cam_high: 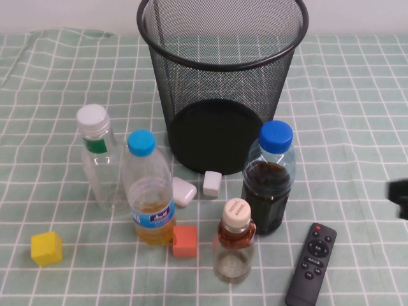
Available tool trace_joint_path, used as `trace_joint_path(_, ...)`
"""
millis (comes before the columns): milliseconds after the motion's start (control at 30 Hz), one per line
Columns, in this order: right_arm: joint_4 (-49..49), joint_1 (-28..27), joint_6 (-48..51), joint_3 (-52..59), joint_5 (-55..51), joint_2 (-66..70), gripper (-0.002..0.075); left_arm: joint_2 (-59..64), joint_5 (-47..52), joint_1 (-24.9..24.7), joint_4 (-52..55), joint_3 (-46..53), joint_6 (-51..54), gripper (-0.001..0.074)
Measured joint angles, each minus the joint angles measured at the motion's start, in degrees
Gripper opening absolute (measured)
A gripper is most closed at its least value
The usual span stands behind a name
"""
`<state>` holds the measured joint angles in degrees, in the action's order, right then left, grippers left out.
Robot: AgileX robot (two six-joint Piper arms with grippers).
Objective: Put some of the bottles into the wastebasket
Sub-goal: Pick up a bottle from the table with right arm
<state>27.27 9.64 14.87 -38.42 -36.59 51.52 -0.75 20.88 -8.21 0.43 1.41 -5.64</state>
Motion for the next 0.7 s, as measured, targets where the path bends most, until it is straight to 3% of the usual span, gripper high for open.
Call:
trace_joint_path(100,0.9,8.5,3.9,-0.2,9.0,4.4,-0.0001,0.0,0.0,0.0,0.0,0.0,0.0,-0.0006)
trace_joint_path(233,-7.1,20.2,3.2,1.3,22.1,5.0,-0.0001,0.0,0.0,0.0,0.0,0.0,0.0,-0.0006)
trace_joint_path(467,-13.7,40.1,-2.8,17.3,55.7,0.8,0.0013,0.0,0.0,0.0,0.0,0.0,0.0,-0.0006)
trace_joint_path(600,-13.0,48.8,-5.7,23.8,71.6,1.3,0.0155,0.0,0.0,0.0,0.0,0.0,0.0,-0.0006)
trace_joint_path(700,-12.7,52.7,-6.2,24.3,76.4,3.3,0.0340,0.0,0.0,0.0,0.0,0.0,0.0,-0.0006)
